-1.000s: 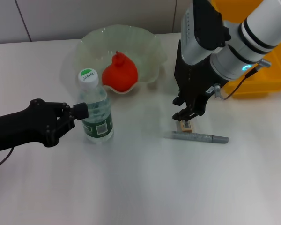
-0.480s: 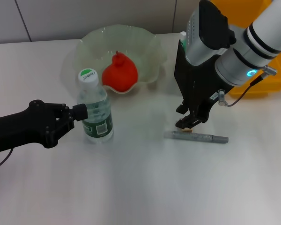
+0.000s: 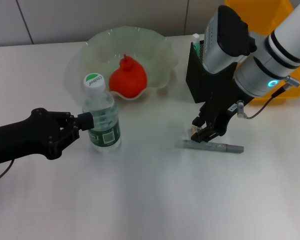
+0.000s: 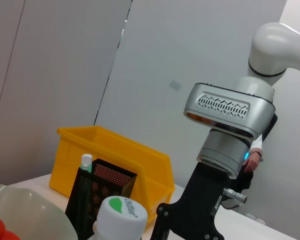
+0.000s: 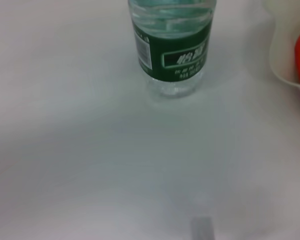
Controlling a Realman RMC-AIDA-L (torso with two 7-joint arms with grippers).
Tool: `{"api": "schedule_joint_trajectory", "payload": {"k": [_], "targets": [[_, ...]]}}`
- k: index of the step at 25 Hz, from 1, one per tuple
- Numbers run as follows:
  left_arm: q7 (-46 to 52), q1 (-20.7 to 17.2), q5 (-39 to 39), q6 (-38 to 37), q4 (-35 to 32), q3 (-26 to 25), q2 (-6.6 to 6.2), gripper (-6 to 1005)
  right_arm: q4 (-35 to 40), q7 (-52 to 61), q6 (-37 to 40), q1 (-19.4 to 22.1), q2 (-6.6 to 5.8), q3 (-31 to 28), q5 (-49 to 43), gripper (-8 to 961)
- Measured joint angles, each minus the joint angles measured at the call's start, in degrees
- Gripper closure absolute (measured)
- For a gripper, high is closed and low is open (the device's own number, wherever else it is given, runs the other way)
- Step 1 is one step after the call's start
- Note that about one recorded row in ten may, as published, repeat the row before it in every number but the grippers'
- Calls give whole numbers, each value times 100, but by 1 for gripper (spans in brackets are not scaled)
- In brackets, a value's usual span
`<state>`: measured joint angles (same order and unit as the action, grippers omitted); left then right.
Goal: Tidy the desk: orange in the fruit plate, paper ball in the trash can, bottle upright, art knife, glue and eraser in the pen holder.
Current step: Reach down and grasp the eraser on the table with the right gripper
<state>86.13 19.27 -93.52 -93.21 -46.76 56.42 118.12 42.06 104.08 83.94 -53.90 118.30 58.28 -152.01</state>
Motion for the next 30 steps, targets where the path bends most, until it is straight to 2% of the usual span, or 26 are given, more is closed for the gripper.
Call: {"api": "schedule_joint_trajectory", "payload": {"k": [30], "targets": [[-134, -5, -8, -42, 124, 0, 0, 1000, 114, 371, -18, 84, -19, 90, -292, 542]]}}
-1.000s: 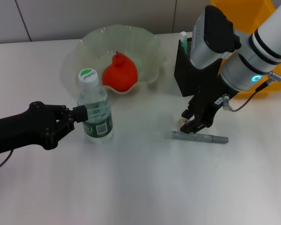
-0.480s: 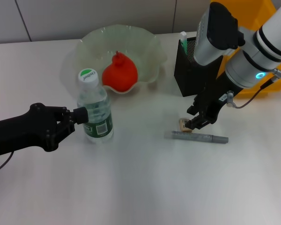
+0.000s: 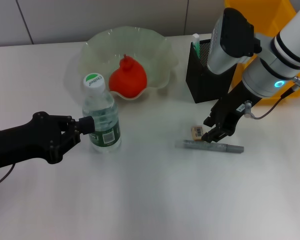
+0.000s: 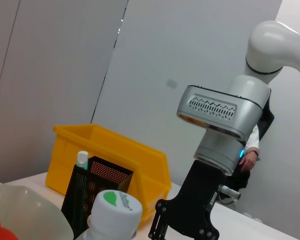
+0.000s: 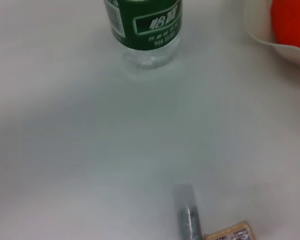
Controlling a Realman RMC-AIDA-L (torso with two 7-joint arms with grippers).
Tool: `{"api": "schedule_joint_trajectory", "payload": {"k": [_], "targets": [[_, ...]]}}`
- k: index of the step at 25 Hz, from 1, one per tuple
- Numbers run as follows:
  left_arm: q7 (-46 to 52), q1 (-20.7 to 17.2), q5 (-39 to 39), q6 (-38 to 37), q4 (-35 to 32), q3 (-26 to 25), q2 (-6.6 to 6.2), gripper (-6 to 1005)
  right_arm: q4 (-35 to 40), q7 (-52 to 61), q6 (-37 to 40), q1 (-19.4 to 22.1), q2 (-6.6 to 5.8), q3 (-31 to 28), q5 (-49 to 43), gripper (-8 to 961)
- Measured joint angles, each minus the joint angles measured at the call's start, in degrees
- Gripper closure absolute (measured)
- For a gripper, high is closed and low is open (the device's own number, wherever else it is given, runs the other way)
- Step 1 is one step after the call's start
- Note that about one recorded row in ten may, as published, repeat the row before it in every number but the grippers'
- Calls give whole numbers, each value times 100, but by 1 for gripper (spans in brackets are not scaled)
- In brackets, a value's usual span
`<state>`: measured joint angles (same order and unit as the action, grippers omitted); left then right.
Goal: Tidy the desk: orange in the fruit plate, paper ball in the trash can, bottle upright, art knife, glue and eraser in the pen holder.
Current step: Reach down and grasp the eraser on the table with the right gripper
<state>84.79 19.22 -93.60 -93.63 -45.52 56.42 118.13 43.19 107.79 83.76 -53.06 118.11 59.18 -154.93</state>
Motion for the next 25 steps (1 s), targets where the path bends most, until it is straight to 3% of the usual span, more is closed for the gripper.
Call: {"api": "schedule_joint_trajectory", "payload": {"k": [25], "targets": [[-14, -83, 14, -84, -6, 0, 0, 1001, -41, 86, -69, -17, -34, 18, -54, 485]]}}
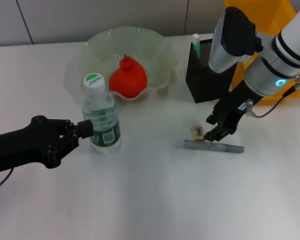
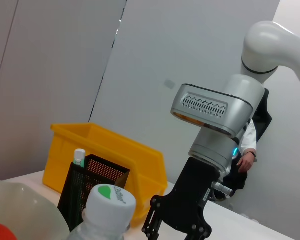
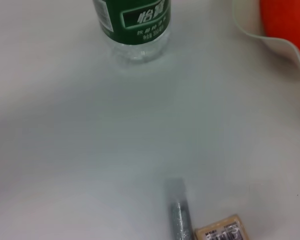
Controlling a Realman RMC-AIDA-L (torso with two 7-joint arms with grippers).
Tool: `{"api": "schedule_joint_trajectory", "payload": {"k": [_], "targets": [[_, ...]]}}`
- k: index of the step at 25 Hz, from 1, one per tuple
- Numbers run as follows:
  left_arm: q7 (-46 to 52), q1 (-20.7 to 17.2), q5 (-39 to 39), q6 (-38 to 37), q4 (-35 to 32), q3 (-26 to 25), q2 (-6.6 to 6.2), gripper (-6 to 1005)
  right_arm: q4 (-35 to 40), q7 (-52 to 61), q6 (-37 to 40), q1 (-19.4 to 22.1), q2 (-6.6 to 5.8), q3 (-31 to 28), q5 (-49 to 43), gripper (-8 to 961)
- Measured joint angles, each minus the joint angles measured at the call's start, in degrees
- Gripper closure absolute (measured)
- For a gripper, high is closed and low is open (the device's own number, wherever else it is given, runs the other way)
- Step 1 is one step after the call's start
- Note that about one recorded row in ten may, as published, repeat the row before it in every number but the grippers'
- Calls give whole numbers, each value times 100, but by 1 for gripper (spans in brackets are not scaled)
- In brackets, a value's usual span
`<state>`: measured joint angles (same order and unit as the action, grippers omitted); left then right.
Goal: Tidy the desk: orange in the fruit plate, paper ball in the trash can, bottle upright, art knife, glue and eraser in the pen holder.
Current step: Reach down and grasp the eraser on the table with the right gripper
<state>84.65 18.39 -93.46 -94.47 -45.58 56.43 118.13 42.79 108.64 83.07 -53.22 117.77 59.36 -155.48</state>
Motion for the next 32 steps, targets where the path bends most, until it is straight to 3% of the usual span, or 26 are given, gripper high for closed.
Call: {"api": "schedule_joint_trajectory", "payload": {"k": [32], "targets": [[-1, -29, 27, -60, -3, -1, 0, 1001, -404, -339, -420, -136, -29, 189, -10, 492]]}}
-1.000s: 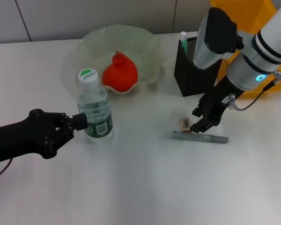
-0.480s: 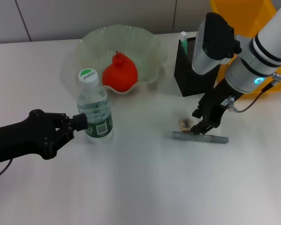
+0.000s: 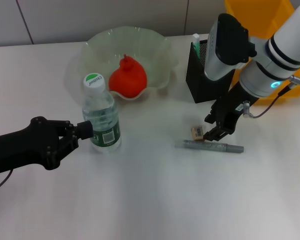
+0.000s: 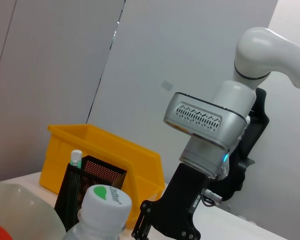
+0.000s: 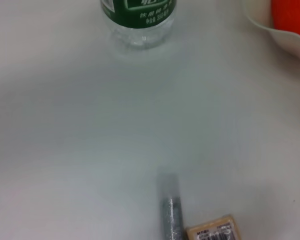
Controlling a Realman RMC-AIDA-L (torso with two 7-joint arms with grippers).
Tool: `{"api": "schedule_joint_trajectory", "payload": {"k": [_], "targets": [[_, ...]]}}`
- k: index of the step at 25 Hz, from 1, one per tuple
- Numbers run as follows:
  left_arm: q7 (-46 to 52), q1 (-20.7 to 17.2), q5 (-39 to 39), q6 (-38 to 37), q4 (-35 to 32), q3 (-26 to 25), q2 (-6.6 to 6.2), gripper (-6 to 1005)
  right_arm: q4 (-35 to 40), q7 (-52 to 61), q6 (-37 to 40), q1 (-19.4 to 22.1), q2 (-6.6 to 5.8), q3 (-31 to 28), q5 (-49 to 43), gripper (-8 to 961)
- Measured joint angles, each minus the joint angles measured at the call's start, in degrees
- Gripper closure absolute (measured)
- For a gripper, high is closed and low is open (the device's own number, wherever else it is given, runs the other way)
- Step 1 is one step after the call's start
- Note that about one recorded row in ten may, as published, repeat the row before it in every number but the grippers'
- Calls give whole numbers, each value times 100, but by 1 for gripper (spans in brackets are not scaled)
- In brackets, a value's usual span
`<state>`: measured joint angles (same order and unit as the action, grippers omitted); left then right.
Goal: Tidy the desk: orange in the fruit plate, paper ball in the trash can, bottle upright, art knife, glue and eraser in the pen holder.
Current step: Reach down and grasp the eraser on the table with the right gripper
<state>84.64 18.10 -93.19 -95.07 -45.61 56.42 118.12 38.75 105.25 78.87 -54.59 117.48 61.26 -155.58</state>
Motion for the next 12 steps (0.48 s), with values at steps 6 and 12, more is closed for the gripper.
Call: {"api": "schedule_joint_trajectory", "payload": {"k": [6, 12], "targets": [[0, -2, -4, -2, 4, -40, 0, 1001, -22, -117, -33, -34, -3, 16, 0, 493], [0, -19, -1, -3, 8, -44, 0, 1001, -44, -177, -30, -44, 0, 44, 29, 494]]}}
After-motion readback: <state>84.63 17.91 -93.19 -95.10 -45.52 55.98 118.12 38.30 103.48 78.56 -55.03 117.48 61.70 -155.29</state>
